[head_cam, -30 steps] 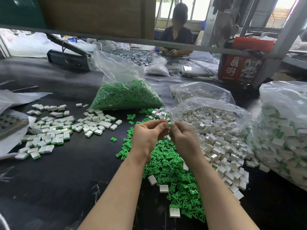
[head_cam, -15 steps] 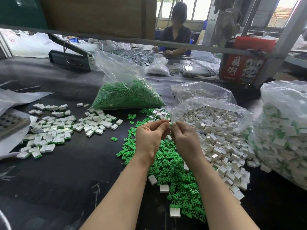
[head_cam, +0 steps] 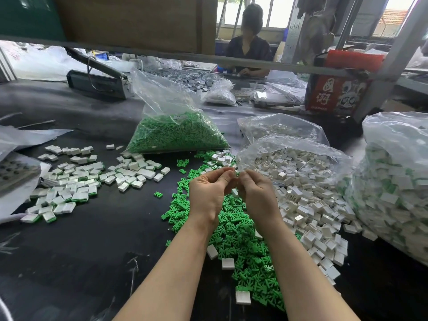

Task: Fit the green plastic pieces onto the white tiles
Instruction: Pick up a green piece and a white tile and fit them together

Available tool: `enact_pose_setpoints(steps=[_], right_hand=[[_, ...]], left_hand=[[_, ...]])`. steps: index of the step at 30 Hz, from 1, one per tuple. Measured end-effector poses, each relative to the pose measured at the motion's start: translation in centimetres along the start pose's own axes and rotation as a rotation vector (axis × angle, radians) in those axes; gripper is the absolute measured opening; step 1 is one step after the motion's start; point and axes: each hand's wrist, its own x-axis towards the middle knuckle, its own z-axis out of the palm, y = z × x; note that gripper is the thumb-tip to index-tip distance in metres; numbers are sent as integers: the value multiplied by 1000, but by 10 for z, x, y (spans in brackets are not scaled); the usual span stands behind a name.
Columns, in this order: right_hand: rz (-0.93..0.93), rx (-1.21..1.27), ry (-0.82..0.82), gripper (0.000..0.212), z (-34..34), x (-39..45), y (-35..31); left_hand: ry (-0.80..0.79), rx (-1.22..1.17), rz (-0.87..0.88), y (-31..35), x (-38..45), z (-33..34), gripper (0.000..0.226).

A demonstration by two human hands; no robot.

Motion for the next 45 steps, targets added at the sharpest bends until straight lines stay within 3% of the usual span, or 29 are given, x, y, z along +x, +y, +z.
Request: enact_pose_setpoints(steps=[8, 22, 33, 41, 45], right_hand=[[-11, 24, 59, 32, 1, -2, -3], [-62, -249, 175, 31, 9, -6, -2], [-99, -333, 139, 30, 12, -7, -2], [-98, -306, 76, 30, 5, -6, -1], [-64, -194, 162, 36, 0, -3, -1]], left_hand=[[0, -2, -66, 1, -1, 2, 6], [71, -37, -60, -2, -5, 5, 10], [82, -40, -33, -4, -6, 3, 13], [-9, 38, -25, -1, 1, -2, 13], [26, 72, -36, 1, 5, -7, 9]])
